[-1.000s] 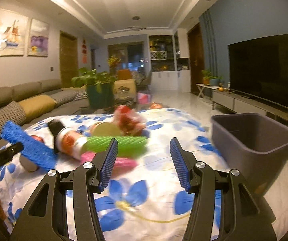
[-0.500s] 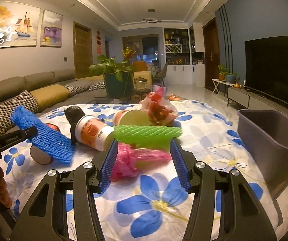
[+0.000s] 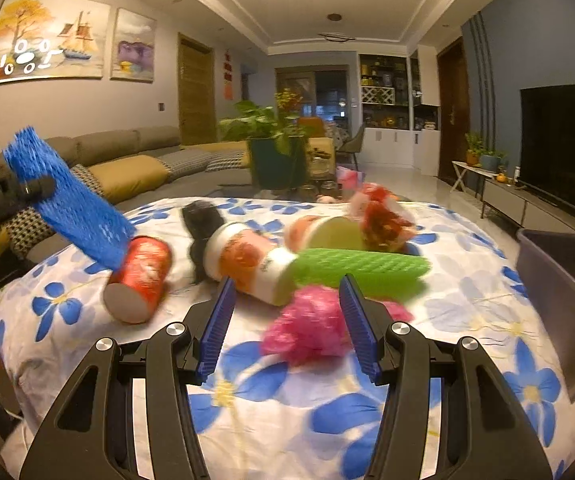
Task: Collect trash
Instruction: 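Grasp the blue mesh net with the left tool while the right tool grasps the red printed paper cup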
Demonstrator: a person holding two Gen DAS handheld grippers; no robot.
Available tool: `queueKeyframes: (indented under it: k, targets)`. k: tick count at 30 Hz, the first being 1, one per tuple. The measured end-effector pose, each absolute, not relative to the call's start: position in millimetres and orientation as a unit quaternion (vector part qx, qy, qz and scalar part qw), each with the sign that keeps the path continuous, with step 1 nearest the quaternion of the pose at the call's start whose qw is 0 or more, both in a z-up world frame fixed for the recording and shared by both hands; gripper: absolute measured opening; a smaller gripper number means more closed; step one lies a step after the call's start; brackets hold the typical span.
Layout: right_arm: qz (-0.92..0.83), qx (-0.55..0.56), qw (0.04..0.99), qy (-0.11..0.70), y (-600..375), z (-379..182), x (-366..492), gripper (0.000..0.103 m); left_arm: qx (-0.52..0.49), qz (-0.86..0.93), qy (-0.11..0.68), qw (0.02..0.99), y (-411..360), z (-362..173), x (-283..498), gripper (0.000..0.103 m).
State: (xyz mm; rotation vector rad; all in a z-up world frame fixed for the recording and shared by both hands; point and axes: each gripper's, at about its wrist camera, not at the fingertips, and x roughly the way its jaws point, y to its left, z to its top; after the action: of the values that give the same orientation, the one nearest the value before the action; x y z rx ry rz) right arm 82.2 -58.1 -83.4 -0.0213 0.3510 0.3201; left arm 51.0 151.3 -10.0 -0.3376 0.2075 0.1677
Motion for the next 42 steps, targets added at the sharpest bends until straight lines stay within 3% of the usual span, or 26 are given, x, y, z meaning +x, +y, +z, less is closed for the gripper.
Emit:
queueKeyframes:
  k: [9,12,17,34,38,42]
  targets:
    - [0.229,-0.021,0.952,0.2,0.6,-87.4,90.7,0.056,-0.168,0.151,0.112,0.968,186.1,-24.1,36.5,0.004]
    - [0.244,-0.025,0.948,0.203,20.0,-88.9,94.5,0.067,-0.175,0.166,0.121,0.963,198.5,-29.5,35.6,0.004]
    - [0.264,-0.031,0.94,0.215,48.2,-90.4,102.4,0.072,-0.171,0.182,0.132,0.959,213.7,-35.8,36.5,0.004]
    - [0.284,-0.04,0.915,0.283,88.2,-98.9,134.5,0.071,-0.179,0.174,0.163,0.955,235.0,-60.5,47.1,0.004]
    - [0.285,-0.042,0.913,0.289,89.3,-100.8,134.4,0.059,-0.178,0.17,0.167,0.955,231.9,-61.7,48.0,0.004]
    - [0.286,-0.046,0.913,0.288,88.5,-100.5,134.3,0.057,-0.175,0.169,0.167,0.956,227.6,-59.4,46.4,0.004]
